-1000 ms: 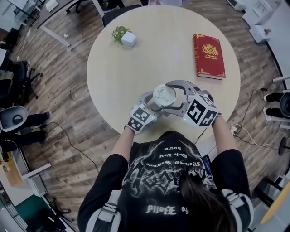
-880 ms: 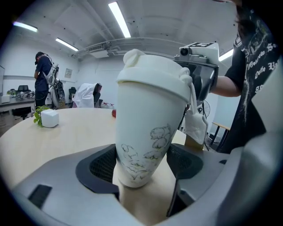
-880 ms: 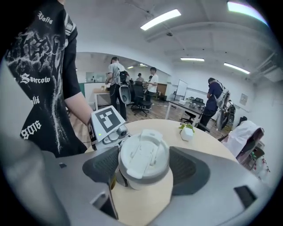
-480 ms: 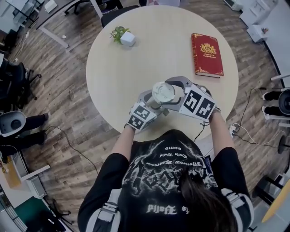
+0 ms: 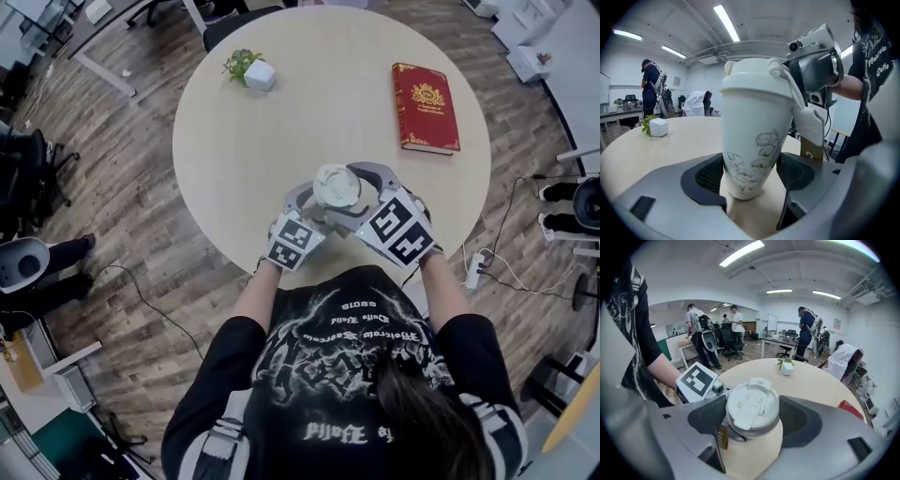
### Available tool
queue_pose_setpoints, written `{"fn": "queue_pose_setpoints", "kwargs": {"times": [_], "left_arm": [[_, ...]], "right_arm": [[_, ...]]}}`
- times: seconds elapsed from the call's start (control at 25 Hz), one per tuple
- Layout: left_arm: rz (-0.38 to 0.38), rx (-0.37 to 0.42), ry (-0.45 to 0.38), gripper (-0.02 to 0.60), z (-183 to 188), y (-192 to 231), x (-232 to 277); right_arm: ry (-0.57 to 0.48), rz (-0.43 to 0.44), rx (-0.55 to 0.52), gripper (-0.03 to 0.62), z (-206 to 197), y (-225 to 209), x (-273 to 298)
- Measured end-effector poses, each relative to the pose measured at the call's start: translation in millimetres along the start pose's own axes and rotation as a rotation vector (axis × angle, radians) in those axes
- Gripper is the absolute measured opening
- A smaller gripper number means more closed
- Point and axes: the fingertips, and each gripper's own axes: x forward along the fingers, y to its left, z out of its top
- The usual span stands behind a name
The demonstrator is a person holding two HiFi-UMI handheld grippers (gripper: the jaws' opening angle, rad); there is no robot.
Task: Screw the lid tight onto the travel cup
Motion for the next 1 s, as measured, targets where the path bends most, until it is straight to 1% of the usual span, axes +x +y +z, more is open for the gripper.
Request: {"fn": "queue_pose_setpoints", "kwargs": {"times": [0.16, 0.24, 0.44, 0.48, 0.52, 0.56, 0.6, 0.64, 0.68, 0.72, 0.76, 0.8, 0.88, 0.92, 0.96, 1.0], "left_arm": [[0.052, -0.003, -0.022, 0.373, 0, 1, 0], [0.072, -0.01, -0.032, 0.373, 0, 1, 0], [0.108, -0.026, -0.046, 0.373, -1, 2, 1], [0.107, -0.028, -0.047, 0.373, -2, 2, 1], [0.101, -0.028, -0.047, 0.373, -2, 1, 1], [0.092, -0.026, -0.045, 0.372, -2, 0, 1], [0.082, -0.023, -0.043, 0.371, -2, 0, 1], [0.071, -0.02, -0.041, 0.371, -2, 0, 1], [0.059, -0.017, -0.037, 0.371, -2, 0, 0], [0.047, -0.013, -0.034, 0.371, -3, 0, 0], [0.034, -0.008, -0.03, 0.371, -3, -1, -1], [0.019, -0.003, -0.026, 0.371, -3, -1, -1], [-0.011, 0.009, -0.014, 0.371, -2, -1, -1], [-0.025, 0.015, -0.007, 0.371, -2, 0, -2], [-0.037, 0.02, 0.0, 0.371, -3, -1, -2], [-0.049, 0.025, 0.007, 0.371, -3, -1, -2]], "right_arm": [[-0.029, -0.148, 0.135, 0.362, 0, -3, 0], [-0.043, -0.208, 0.189, 0.362, 0, -3, -1], [-0.074, -0.337, 0.296, 0.362, -1, -7, -1], [-0.09, -0.353, 0.309, 0.362, -2, -6, -2], [-0.11, -0.352, 0.319, 0.362, -2, -6, -2], [-0.136, -0.327, 0.333, 0.364, -2, -5, -3], [-0.171, -0.28, 0.352, 0.367, 0, -4, -5], [-0.213, -0.226, 0.371, 0.404, 3, -4, -7], [-0.254, -0.18, 0.376, 0.458, 6, -6, -12], [-0.284, -0.147, 0.352, 0.468, 10, -9, -17], [-0.295, -0.112, 0.292, 0.466, 13, -11, -23], [-0.284, -0.06, 0.204, 0.466, 16, -9, -26], [-0.209, 0.087, 0.014, 0.466, 15, 3, -29], [-0.167, 0.155, -0.061, 0.468, 13, 8, -29], [-0.135, 0.203, -0.124, 0.469, 12, 10, -29], [-0.113, 0.233, -0.185, 0.469, 12, 10, -28]]}}
